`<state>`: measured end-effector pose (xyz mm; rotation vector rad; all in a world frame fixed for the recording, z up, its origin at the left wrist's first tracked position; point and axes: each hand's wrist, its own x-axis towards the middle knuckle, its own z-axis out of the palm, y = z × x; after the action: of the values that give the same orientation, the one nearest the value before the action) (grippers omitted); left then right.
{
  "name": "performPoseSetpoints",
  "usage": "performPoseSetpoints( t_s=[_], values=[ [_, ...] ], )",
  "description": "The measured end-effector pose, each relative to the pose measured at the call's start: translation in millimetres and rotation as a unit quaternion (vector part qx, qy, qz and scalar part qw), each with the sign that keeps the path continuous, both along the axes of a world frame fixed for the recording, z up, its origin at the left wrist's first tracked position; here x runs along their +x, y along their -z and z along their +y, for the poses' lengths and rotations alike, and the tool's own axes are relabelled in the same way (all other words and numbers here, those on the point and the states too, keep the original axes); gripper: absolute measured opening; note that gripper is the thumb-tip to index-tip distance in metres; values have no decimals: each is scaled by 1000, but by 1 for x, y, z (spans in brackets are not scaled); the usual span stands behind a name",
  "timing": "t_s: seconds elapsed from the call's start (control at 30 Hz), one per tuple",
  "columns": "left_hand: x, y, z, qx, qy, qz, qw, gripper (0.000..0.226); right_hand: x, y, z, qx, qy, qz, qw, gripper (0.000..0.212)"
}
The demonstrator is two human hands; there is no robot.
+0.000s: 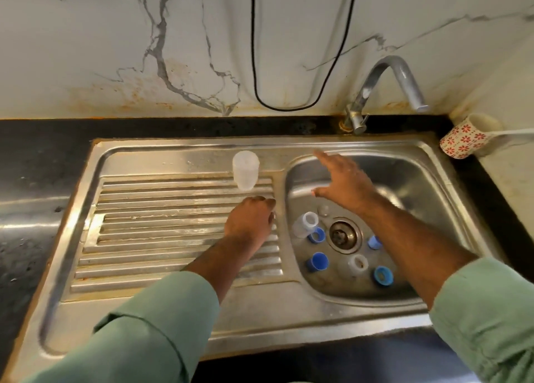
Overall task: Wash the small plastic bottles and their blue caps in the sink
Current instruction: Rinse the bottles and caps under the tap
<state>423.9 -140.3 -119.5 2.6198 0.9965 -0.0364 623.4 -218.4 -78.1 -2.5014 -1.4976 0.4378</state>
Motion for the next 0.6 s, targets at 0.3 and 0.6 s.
performPoseSetpoints(
  t_s=[0.3, 0.6],
  values=[
    [80, 28, -48, -13, -20, 67, 997, 42, 56, 126, -40, -104, -89, 106, 985, 73],
    [90, 40, -54, -37, -96, 13, 995, 44, 38, 160, -26, -50, -134, 100, 985, 53]
  ],
)
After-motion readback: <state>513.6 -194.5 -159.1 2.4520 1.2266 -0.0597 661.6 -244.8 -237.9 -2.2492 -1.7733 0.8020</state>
